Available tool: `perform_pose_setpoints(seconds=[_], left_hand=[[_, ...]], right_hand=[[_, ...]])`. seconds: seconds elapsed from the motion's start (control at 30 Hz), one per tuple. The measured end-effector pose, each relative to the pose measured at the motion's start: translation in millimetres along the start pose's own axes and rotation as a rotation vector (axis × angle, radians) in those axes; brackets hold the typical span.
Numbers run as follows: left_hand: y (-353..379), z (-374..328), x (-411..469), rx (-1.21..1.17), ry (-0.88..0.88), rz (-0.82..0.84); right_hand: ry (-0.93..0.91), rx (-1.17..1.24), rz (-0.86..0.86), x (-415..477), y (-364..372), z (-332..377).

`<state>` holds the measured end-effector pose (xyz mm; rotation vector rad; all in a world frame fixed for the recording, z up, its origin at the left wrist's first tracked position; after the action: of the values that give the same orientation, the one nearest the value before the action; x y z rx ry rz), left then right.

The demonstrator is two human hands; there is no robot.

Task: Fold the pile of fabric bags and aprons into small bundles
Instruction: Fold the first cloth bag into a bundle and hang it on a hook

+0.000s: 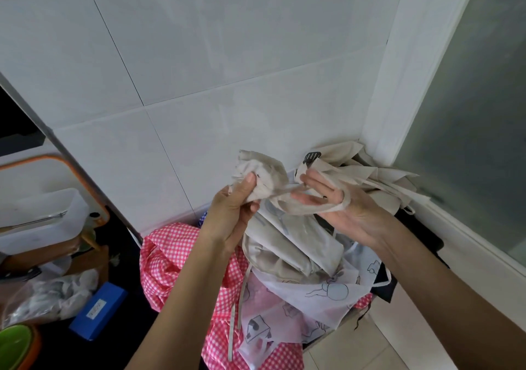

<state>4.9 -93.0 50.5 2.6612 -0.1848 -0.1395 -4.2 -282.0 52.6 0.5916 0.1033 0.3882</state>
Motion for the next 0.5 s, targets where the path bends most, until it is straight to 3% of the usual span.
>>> perform_pose_setpoints(seconds=[0.13,0.23,0.4,0.5], left_hand=[[9.2,6.9,-7.4,0.398,0.003,0.027],[17.6,15.1,-12.7,0.472,-0.027,0.0],[21.7,24.7,-22.1,0.475,-0.11,0.149],[14.4,21.7,-23.8,0.535,-0.115,0.188]], right_hand=[[0.186,-0.318,0.142,0.8,5.7,1.6],[0.244,-0.589,0.208,3.1,13.8,-0.4],[0.229,-0.467,0.108,13.0,6.1,0.6],[0.18,-0.566,0.018,22.8,-8.9,18.6]])
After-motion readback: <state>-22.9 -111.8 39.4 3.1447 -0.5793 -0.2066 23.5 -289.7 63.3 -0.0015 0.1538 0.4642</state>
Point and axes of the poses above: each hand's wrist, its own x-axis towards the middle knuckle, its own y-axis out of the palm, z = x × y, the point moved 4 cm from there along x, towards the middle knuckle, and after that the axes turned 3 degrees about x, right-handed, at the moved point
